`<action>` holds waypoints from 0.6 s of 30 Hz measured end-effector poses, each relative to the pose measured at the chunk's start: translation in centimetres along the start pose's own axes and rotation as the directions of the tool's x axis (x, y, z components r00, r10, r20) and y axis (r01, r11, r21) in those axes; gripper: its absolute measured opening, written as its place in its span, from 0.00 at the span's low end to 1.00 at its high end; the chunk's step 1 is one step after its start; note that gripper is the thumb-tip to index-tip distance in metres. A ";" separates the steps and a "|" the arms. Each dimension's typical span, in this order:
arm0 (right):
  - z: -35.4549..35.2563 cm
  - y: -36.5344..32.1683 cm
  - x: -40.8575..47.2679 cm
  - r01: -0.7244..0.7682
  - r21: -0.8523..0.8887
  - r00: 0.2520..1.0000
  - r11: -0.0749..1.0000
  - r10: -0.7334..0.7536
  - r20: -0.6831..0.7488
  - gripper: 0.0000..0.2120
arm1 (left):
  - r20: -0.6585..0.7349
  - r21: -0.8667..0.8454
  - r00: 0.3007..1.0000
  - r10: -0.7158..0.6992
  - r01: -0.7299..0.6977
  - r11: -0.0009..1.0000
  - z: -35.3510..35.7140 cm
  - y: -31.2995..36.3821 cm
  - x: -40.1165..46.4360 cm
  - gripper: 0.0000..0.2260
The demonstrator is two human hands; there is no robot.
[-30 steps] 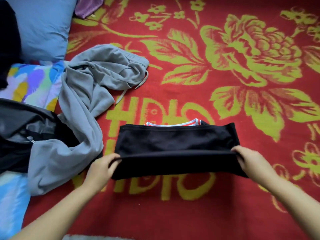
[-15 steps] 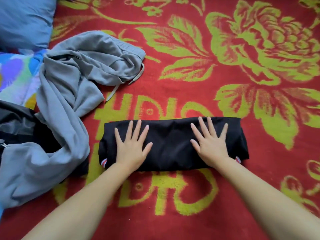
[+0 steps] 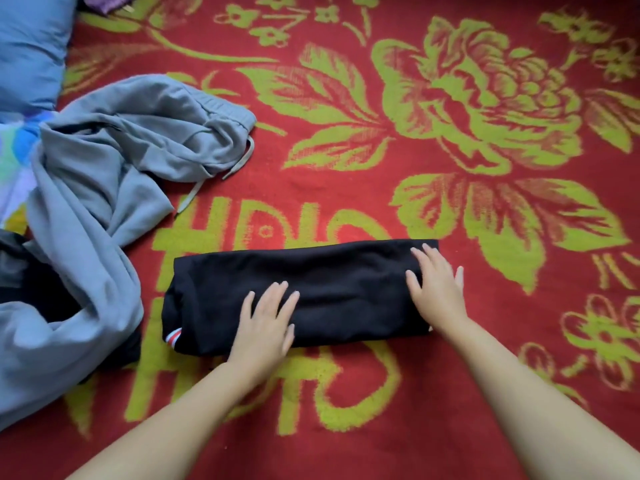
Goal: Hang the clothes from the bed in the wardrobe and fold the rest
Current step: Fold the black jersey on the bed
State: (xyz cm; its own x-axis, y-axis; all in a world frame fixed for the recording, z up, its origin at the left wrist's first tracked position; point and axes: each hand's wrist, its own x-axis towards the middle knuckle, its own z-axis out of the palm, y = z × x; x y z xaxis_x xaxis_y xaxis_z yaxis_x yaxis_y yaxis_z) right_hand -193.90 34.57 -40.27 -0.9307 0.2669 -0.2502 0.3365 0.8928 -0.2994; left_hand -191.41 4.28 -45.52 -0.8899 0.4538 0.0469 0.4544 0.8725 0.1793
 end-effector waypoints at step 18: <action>-4.4 0.1 5.3 -0.619 0.492 0.734 0.612 0.229 0.639 0.12 | 0.945 -0.027 0.328 -0.013 0.039 -0.999 -2.7 19.5 8.0 0.06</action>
State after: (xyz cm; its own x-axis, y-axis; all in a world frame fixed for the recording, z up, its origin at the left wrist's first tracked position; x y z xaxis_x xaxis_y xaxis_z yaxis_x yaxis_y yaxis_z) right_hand -199.46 37.63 -37.57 -0.5145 0.1681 -0.8408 0.8527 0.2031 -0.4812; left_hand -189.76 24.40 -39.03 -0.2594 0.3084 -0.9152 -0.4901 -0.8586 -0.1504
